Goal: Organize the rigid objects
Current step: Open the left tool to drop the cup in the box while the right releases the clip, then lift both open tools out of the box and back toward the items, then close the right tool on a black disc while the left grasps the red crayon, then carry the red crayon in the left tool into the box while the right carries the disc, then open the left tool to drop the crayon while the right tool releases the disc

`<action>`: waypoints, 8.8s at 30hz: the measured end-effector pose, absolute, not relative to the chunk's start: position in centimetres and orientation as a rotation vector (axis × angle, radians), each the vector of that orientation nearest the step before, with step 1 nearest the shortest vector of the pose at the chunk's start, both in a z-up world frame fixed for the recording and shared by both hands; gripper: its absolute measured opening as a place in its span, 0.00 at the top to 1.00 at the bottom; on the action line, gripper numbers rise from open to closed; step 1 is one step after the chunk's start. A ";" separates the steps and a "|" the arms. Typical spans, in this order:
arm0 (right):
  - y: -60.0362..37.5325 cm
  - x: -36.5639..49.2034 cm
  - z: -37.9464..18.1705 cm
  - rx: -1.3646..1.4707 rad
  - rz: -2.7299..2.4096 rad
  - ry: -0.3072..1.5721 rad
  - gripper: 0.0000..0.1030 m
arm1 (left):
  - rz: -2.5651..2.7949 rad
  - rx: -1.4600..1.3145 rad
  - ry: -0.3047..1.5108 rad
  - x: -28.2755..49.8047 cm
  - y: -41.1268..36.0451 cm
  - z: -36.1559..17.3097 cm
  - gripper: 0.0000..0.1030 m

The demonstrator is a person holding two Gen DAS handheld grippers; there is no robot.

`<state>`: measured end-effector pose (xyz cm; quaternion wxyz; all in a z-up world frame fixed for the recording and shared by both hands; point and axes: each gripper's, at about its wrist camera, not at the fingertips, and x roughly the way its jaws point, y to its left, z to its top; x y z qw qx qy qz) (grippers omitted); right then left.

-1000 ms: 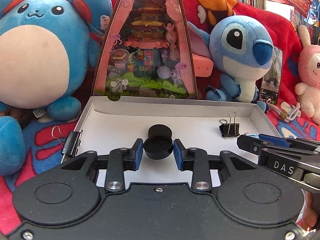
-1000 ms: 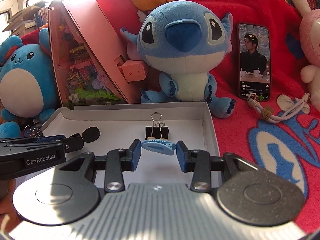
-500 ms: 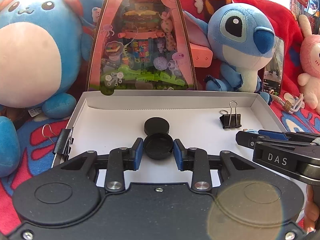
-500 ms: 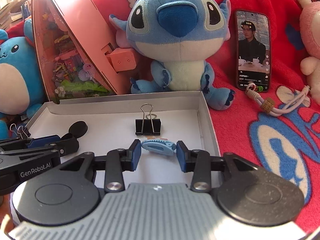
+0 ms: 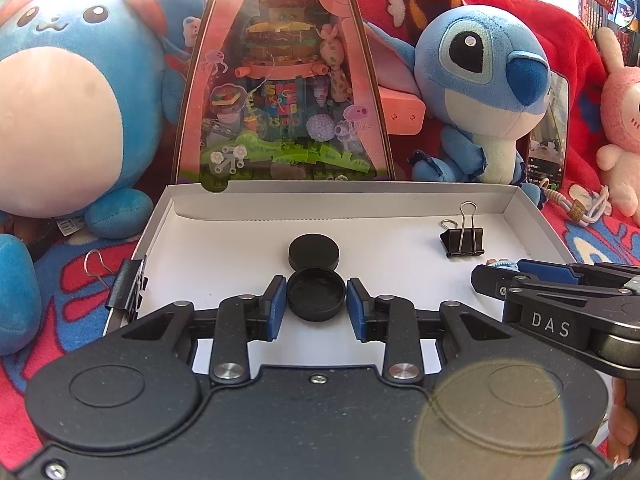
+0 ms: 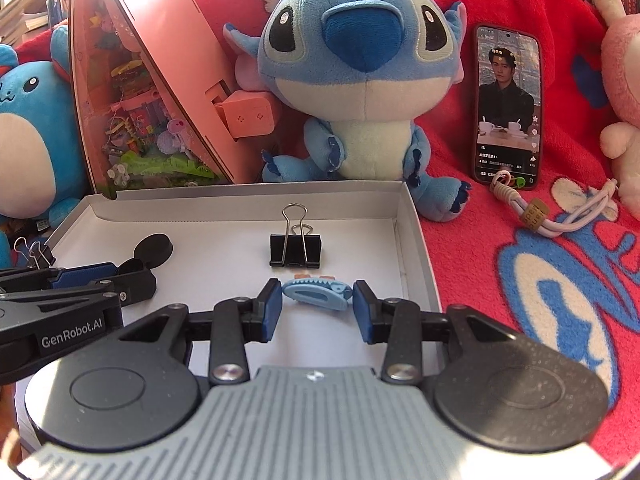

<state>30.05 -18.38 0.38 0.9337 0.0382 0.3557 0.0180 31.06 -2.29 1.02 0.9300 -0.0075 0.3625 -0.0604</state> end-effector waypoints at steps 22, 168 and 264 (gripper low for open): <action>-19.1 23.0 4.0 0.067 0.082 0.596 0.34 | -0.181 0.051 0.598 22.7 -1.3 5.7 0.29; -19.1 10.4 3.7 0.040 0.077 0.465 0.64 | -0.136 -0.079 0.536 10.8 0.3 5.4 0.61; -19.3 23.9 2.6 0.114 0.132 0.609 0.23 | -0.086 -0.035 0.633 24.0 -2.1 3.5 0.27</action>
